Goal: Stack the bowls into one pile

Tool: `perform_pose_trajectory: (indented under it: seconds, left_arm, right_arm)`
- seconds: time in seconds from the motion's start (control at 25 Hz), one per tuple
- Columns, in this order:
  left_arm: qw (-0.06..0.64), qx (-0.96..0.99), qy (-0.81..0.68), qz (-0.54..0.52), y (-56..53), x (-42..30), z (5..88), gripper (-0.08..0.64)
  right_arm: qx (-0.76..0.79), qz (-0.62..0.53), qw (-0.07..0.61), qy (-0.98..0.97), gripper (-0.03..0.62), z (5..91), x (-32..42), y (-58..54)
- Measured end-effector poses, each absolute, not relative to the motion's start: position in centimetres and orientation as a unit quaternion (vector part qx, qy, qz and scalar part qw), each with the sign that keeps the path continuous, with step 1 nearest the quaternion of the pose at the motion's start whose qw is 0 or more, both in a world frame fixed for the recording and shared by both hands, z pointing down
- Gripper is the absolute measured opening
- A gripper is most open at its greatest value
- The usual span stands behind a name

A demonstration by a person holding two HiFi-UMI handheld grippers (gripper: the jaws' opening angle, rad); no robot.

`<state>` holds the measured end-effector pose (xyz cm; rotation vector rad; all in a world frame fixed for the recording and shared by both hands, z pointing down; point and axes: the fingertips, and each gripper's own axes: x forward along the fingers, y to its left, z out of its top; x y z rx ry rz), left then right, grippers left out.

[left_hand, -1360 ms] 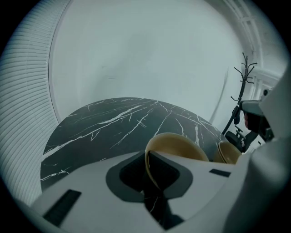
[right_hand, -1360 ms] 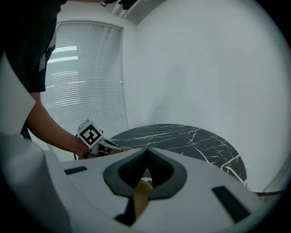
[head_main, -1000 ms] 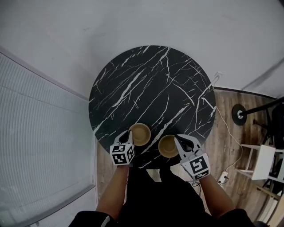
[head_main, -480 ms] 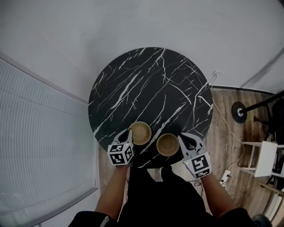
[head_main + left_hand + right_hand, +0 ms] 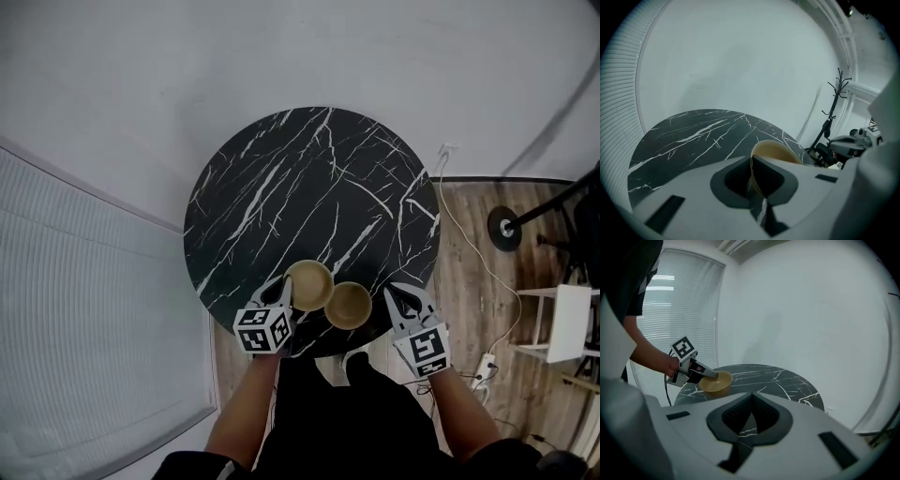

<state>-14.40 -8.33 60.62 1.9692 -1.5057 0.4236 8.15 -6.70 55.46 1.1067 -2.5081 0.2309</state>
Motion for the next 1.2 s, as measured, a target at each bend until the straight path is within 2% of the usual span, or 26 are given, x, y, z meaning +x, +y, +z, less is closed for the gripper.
perform_pose_trajectory:
  seconds: [0.6,1.2]
  left_arm:
    - [0.316,0.788,-0.496,0.182,-6.9,-7.3,60.5,0.029]
    - [0.294,0.801,-0.471,0.225,-5.4,-4.5,62.6,0.029]
  right_arm:
    - [0.418,0.092,0.183,-0.885,0.01,55.6,10.2,-6.2]
    - [0.405,0.087,0.184,-0.891,0.01,55.6,9.1,-6.8]
